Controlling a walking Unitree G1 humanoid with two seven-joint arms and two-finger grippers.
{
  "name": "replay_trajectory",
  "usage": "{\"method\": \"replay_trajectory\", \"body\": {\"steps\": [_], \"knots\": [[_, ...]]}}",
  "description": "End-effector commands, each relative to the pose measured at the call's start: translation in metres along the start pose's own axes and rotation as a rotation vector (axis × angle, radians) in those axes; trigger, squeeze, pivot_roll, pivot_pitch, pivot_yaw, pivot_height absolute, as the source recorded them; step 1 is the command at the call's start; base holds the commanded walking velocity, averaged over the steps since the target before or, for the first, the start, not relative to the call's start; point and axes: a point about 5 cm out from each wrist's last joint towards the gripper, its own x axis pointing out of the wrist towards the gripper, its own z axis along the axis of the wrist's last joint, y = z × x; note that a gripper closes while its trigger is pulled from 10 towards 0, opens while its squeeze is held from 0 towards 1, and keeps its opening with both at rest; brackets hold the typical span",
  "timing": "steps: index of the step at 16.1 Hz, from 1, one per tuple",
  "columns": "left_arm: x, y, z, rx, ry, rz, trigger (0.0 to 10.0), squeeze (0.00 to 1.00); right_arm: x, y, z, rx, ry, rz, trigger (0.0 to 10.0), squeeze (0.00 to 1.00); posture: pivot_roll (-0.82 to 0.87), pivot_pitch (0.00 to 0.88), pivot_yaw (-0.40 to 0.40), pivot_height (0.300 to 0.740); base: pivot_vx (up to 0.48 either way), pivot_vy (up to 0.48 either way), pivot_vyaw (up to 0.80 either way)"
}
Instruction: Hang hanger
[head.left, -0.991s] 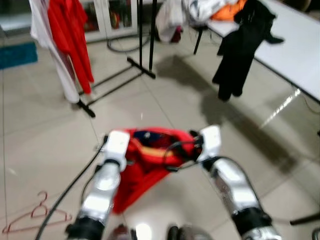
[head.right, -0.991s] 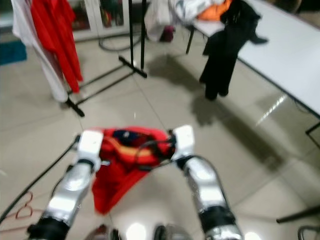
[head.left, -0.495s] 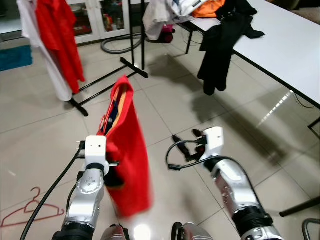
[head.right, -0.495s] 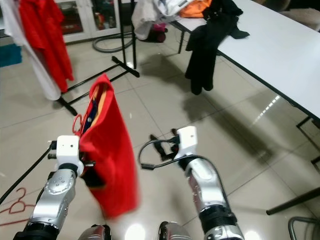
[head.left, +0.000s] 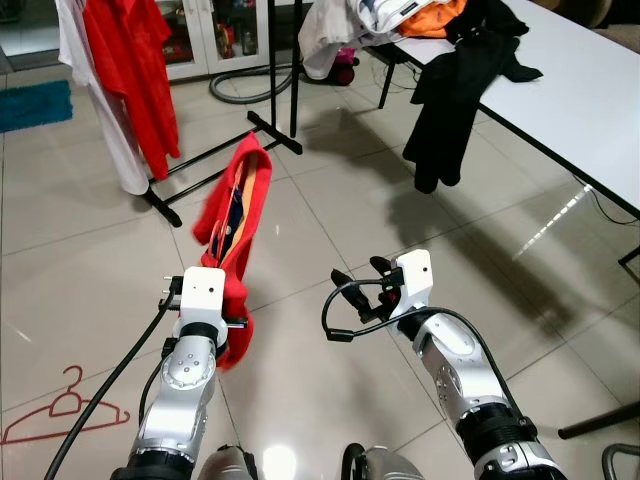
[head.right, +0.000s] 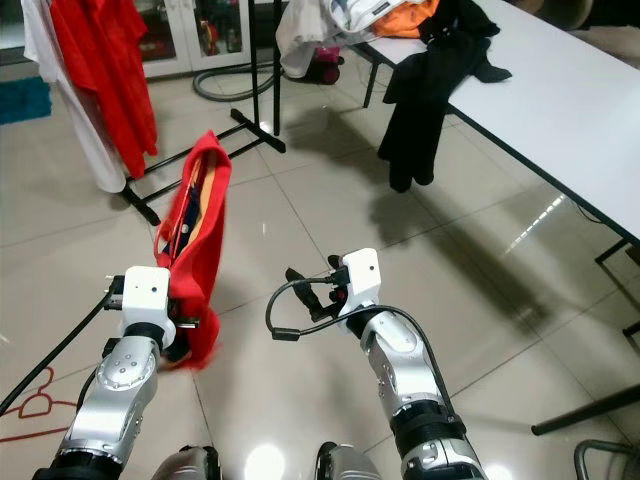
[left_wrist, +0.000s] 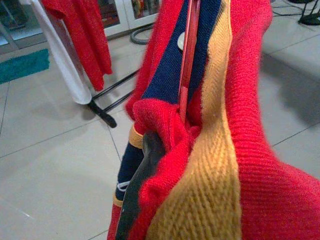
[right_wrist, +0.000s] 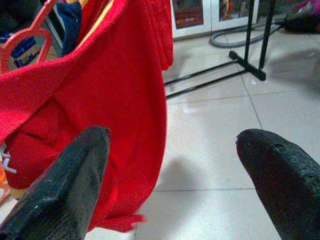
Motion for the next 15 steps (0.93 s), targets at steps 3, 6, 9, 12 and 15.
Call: {"method": "replay_trajectory", "body": {"steps": [3, 6, 9, 12, 15], "knots": [[0.003, 0.001, 0.01, 0.024, -0.055, -0.013, 10.0, 0.0, -0.002, -0.002, -0.001, -0.022, 0.007, 0.005, 10.0, 0.12, 0.0, 0.112, -0.071, 0.74, 0.0, 0.0, 0.0], [0.005, -0.002, 0.014, 0.059, -0.076, -0.014, 10.0, 0.0, -0.002, -0.007, 0.002, -0.047, 0.008, 0.0, 10.0, 0.09, 0.0, 0.111, -0.072, 0.74, 0.0, 0.0, 0.0], [0.005, -0.002, 0.014, 0.098, -0.081, -0.032, 10.0, 0.0, 0.004, -0.012, 0.029, -0.14, -0.021, 0.068, 10.0, 0.0, -0.01, 0.126, -0.072, 0.74, 0.0, 0.0, 0.0], [0.007, 0.004, 0.011, 0.079, -0.055, -0.006, 10.0, 0.0, 0.011, -0.012, 0.049, -0.134, -0.059, 0.105, 10.0, 0.0, -0.01, 0.132, -0.082, 0.74, 0.0, 0.0, 0.0], [0.011, 0.011, 0.016, 0.07, -0.065, 0.022, 10.0, 0.0, 0.008, -0.011, 0.032, -0.071, -0.034, 0.05, 10.0, 0.0, 0.0, 0.144, -0.093, 0.74, 0.0, 0.0, 0.0]]}}
